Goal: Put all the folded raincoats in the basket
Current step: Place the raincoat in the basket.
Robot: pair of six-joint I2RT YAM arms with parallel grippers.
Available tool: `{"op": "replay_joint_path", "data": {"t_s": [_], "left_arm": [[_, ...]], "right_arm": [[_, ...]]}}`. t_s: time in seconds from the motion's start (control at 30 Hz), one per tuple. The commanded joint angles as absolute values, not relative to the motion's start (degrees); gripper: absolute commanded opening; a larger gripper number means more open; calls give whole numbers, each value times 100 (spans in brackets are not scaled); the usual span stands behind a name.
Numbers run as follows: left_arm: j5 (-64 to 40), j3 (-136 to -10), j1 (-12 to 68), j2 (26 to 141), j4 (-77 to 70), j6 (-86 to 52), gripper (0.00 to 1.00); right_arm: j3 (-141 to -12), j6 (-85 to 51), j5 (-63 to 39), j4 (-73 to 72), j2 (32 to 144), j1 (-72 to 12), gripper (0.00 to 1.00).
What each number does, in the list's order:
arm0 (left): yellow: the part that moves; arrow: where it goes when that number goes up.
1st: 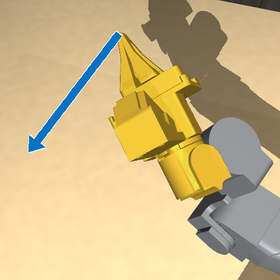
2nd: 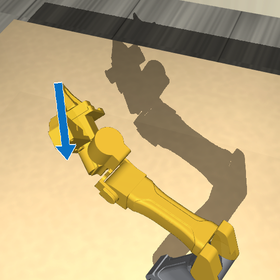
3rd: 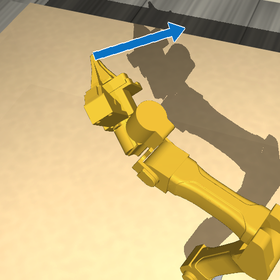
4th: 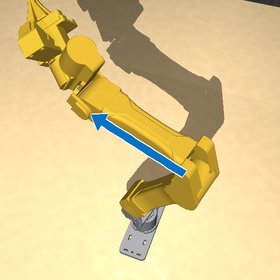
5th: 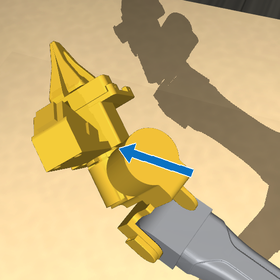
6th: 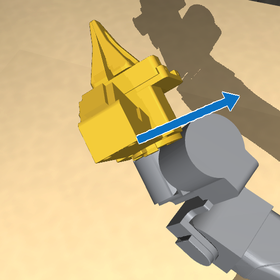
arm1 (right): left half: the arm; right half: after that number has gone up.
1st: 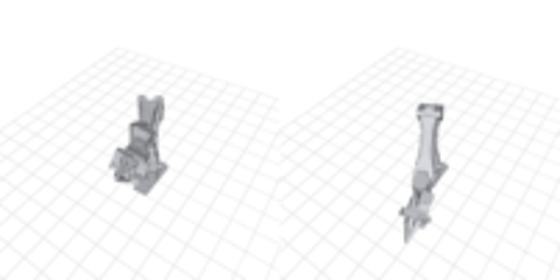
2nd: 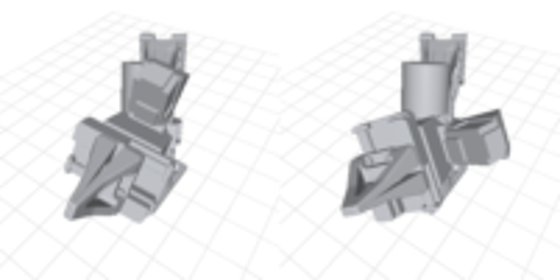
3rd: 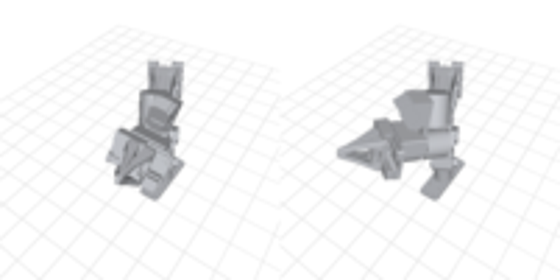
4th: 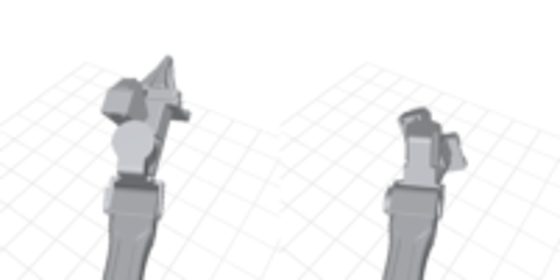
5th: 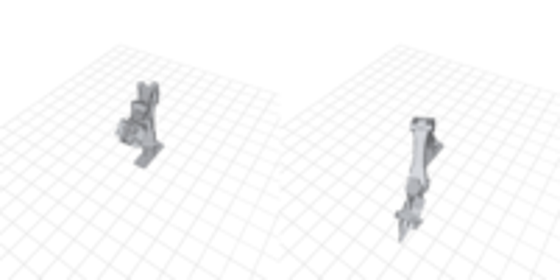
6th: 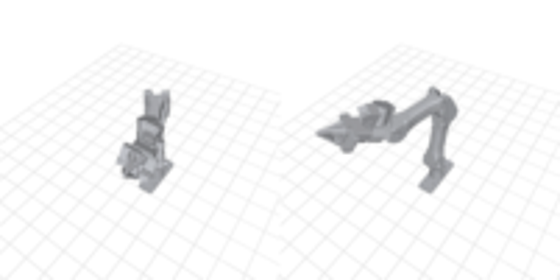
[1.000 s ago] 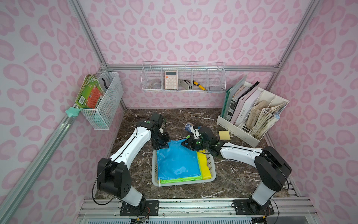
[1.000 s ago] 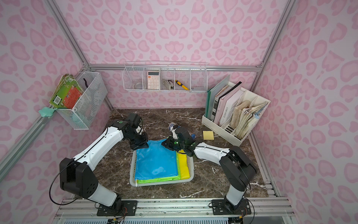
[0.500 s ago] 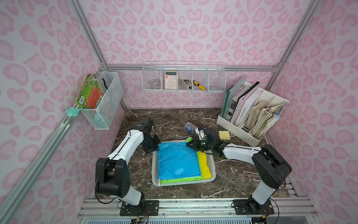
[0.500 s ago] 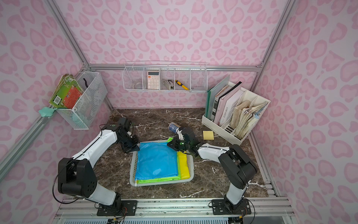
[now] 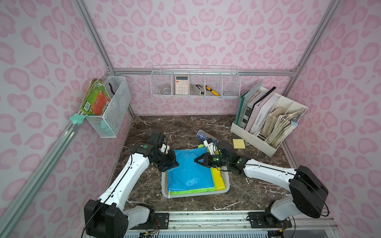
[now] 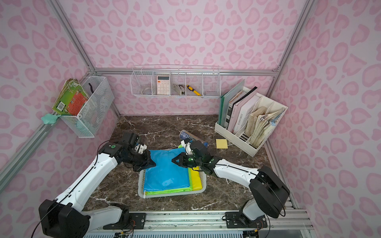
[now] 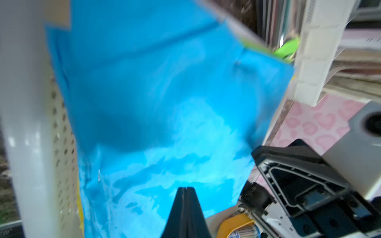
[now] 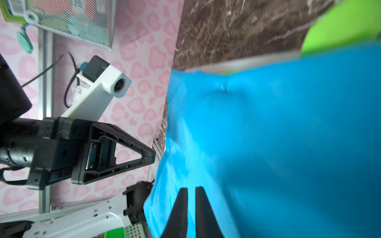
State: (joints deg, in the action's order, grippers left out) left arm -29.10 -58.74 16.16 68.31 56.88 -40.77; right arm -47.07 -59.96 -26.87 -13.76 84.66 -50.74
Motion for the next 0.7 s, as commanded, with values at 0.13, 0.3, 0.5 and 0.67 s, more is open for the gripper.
{"op": "replay_joint_path", "data": {"t_s": [0.13, 0.3, 0.5, 0.67], "left_arm": [[-2722, -4793, 2136, 5989, 5723, -4710, 1], [-1785, -4958, 2128, 6069, 6194, -4682, 0], [-1155, -5706, 1691, 6019, 6854, -4374, 11], [91, -6436, 823, 5767, 6589, -3766, 54]], "right_arm": [[-3632, -5764, -2834, -1856, 8184, -5441, 13], [-3427, -5417, -2443, -1562, 7978, -5231, 12], [-4028, -4651, -2286, -472, 7176, -4562, 20], [-4488, -4285, -1762, 114, 6529, -3281, 47]]}}
